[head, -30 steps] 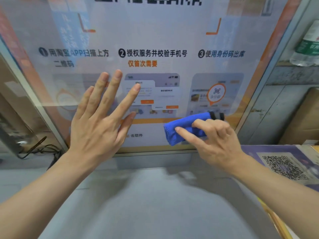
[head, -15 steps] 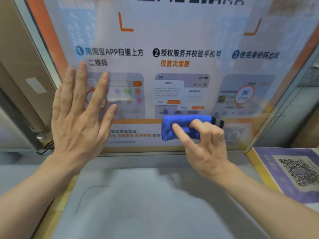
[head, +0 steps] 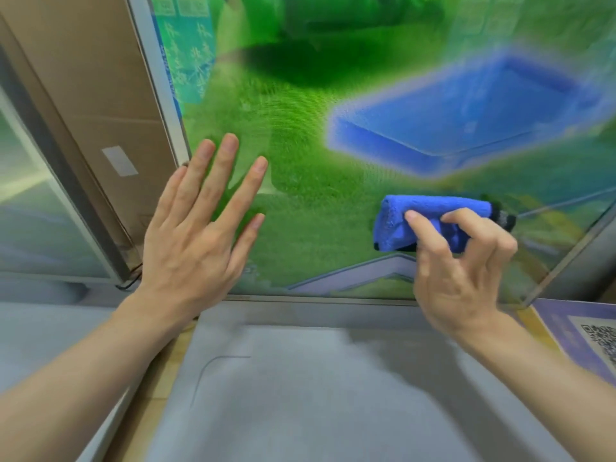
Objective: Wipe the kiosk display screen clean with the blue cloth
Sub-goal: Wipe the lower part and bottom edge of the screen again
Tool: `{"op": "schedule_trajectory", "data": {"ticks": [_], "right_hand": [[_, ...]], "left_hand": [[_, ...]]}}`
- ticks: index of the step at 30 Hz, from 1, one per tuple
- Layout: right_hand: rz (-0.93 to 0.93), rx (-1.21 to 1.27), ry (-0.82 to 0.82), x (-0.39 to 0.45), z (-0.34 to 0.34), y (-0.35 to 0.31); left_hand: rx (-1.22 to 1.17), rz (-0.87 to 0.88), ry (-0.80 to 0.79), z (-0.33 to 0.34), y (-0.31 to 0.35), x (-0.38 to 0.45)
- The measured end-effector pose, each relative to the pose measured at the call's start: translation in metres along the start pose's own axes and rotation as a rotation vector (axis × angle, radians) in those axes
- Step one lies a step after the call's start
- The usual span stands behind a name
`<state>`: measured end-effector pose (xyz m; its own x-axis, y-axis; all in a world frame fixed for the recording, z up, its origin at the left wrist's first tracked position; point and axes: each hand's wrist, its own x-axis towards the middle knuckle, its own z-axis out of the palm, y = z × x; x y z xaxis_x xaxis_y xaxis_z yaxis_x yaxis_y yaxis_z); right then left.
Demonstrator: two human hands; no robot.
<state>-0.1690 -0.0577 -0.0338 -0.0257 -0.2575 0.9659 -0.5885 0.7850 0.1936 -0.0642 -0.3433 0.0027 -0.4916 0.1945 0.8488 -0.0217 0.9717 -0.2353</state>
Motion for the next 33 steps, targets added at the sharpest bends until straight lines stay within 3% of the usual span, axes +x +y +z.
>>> {"op": "schedule_trajectory", "data": {"ticks": [3, 7, 12, 17, 21, 27, 33], "right_hand": [[0.020, 0.045, 0.018, 0.002, 0.011, -0.036], [-0.106, 0.096, -0.042, -0.006, 0.019, -0.068], [-0.322, 0.134, -0.114, -0.010, 0.016, -0.049], [-0.117, 0.063, -0.041, 0.000, 0.010, -0.026], [0.003, 0.077, 0.010, 0.009, 0.018, -0.053], [-0.176, 0.145, -0.090, 0.001, 0.030, -0.103], [-0.397, 0.184, -0.185, -0.010, 0.026, -0.086]], "left_hand": [[-0.003, 0.014, 0.002, 0.001, -0.001, 0.000], [-0.006, 0.004, 0.013, 0.002, -0.001, -0.001], [-0.011, 0.017, 0.014, 0.000, -0.004, -0.001], [0.012, 0.000, 0.009, -0.006, -0.014, -0.003], [0.026, -0.012, 0.006, -0.008, -0.022, -0.004], [0.009, 0.006, 0.014, -0.006, -0.024, -0.005], [-0.008, 0.041, 0.018, -0.010, -0.031, -0.006]]}}
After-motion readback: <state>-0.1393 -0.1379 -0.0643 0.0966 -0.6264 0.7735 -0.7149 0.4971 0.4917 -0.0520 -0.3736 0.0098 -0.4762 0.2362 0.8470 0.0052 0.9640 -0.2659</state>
